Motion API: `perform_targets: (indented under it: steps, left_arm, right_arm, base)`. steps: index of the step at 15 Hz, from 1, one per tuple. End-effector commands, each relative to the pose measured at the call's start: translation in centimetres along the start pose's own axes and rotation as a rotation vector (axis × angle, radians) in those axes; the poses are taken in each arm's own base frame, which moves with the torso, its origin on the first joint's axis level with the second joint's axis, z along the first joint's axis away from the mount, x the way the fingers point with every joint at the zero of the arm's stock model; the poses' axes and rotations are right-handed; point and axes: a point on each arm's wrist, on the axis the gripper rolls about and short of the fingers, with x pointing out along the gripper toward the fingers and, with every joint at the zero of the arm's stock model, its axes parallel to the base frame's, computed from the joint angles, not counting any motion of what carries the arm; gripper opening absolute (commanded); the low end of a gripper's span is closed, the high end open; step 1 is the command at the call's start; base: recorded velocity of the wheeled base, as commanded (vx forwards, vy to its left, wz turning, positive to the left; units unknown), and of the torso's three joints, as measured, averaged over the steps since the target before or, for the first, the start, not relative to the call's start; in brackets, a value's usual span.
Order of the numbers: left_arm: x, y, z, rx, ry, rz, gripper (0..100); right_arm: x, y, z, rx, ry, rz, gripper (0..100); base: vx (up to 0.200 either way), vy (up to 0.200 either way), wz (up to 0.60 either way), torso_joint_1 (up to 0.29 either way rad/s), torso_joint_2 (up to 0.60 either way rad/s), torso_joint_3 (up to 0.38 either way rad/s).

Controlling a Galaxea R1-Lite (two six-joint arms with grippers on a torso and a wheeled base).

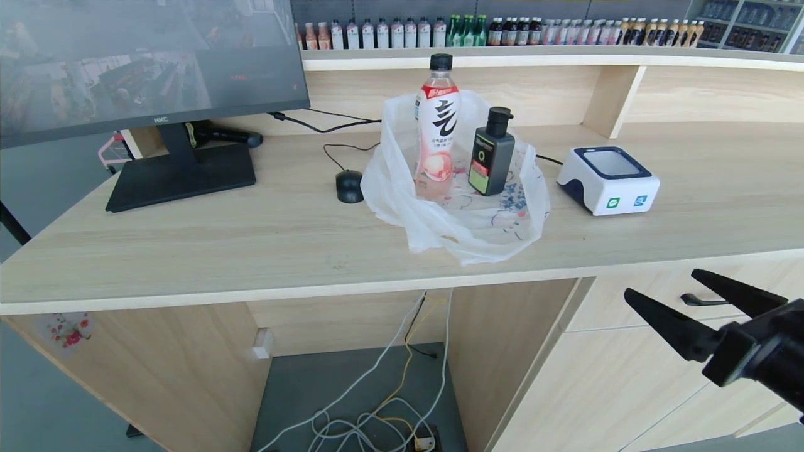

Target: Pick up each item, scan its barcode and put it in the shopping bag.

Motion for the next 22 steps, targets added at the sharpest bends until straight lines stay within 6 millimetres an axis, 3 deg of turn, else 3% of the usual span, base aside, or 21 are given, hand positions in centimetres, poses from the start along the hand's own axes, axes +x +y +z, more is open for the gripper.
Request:
perform_targets:
  steps: [1, 4, 8, 10, 14, 19, 22]
  left_arm:
    - [0.0, 0.0, 0.0, 0.000, -0.001, 0.000, 100]
    - [0.0, 0.0, 0.0, 0.000, -0.001, 0.001, 100]
    - [0.0, 0.0, 0.0, 0.001, -0.001, 0.000, 100]
    - [0.0, 0.0, 0.0, 0.000, -0.001, 0.000, 100]
    - [0.0, 0.0, 0.0, 0.000, -0.001, 0.001, 100]
    - [0.0, 0.0, 0.0, 0.000, -0.001, 0.001, 100]
    - [0.0, 0.0, 0.0, -0.002, -0.001, 0.001, 100]
  right_arm:
    - [-4.8, -0.4, -2.2, 0.005, -0.032, 0.001, 100]
    - [-7.0, -0.5, -3.6, 0.008, 0.008, 0.010, 100]
    - [-12.9, -1.0, -7.8, -0.007, 0.157, 0.071, 100]
    - [-14.9, -1.3, -9.9, -0.029, 0.169, 0.081, 100]
    - [-14.9, -1.3, -9.8, -0.044, 0.173, 0.068, 100]
    - [-15.5, -1.0, -9.9, -0.035, 0.097, -0.209, 100]
    - [-15.7, -0.9, -10.0, -0.034, 0.077, -0.240, 100]
  base:
    - [0.000, 0.000, 0.00, 0.000, 0.00, 0.000]
    - [0.000, 0.000, 0.00, 0.000, 0.00, 0.000]
    - [0.000, 0.000, 0.00, 0.000, 0.00, 0.000]
    - [0.000, 0.000, 0.00, 0.000, 0.00, 0.000]
    - [0.000, 0.000, 0.00, 0.000, 0.00, 0.000]
    - [0.000, 0.000, 0.00, 0.000, 0.00, 0.000]
    - [0.000, 0.000, 0.00, 0.000, 0.00, 0.000]
